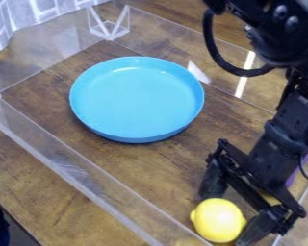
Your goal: Put the lemon on the blue tray
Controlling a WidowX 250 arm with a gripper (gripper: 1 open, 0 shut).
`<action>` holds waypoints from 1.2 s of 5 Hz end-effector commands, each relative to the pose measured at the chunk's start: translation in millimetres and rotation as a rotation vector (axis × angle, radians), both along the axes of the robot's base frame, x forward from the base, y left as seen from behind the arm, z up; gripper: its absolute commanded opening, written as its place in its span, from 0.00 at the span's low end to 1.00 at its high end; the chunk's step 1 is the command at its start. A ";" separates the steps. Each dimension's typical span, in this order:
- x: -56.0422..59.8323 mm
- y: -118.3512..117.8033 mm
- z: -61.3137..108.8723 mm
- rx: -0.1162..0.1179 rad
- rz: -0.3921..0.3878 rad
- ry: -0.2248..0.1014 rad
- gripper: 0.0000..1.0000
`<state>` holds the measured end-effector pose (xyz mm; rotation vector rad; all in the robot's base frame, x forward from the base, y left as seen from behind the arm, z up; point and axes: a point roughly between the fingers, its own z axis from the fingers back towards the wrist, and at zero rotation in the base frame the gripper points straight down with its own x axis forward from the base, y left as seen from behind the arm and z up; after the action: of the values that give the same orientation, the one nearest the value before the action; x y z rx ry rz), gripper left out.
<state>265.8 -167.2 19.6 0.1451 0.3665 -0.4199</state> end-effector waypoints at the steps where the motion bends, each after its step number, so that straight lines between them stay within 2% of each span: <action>1: 7.3 -2.7 9.7 -0.004 0.003 -0.028 1.00; 4: 14.4 -7.5 9.0 0.036 0.002 -0.002 1.00; 6: 12.8 -17.2 8.9 0.059 -0.010 0.020 1.00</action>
<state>275.7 -175.1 18.4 0.2084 0.4426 -0.4123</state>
